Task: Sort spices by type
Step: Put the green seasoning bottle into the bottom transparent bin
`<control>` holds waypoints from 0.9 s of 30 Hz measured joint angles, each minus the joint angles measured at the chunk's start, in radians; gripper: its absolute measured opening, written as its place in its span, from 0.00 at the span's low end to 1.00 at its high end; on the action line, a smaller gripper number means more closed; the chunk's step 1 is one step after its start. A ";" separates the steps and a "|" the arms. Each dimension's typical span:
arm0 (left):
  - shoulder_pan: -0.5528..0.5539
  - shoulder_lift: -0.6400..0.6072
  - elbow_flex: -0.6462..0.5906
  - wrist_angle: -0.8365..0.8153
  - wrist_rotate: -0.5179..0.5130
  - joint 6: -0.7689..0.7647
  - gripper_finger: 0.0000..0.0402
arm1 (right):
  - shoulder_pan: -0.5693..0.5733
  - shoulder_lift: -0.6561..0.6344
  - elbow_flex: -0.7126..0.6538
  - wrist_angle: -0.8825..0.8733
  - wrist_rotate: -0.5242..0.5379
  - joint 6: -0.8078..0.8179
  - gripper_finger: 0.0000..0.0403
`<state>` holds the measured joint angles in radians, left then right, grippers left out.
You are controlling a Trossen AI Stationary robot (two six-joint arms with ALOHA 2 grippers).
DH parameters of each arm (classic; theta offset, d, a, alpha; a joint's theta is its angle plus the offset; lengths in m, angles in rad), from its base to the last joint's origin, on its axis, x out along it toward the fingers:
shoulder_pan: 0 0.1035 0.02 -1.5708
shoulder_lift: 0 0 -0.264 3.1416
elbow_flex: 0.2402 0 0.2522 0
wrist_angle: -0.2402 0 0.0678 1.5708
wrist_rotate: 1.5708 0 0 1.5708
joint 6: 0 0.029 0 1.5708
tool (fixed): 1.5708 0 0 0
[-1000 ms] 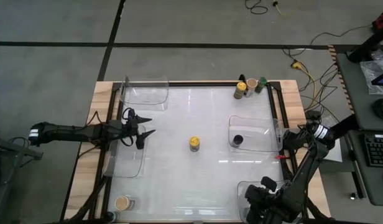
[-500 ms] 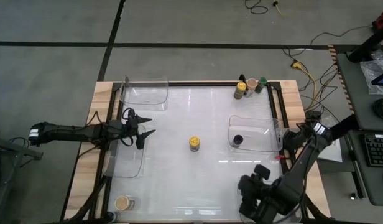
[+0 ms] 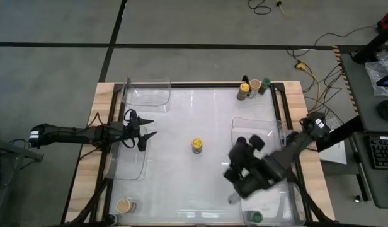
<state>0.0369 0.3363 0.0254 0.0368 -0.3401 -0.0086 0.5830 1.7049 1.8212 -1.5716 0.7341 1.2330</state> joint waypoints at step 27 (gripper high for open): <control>0.000 0.000 0.000 0.000 0.000 0.000 0.65 | -1.014 -0.469 -0.570 0.097 -0.003 0.160 0.79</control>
<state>0.0368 0.3363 0.0254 0.0372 -0.3401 -0.0086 -0.4309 1.2360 1.2515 -1.4745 0.7313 1.3934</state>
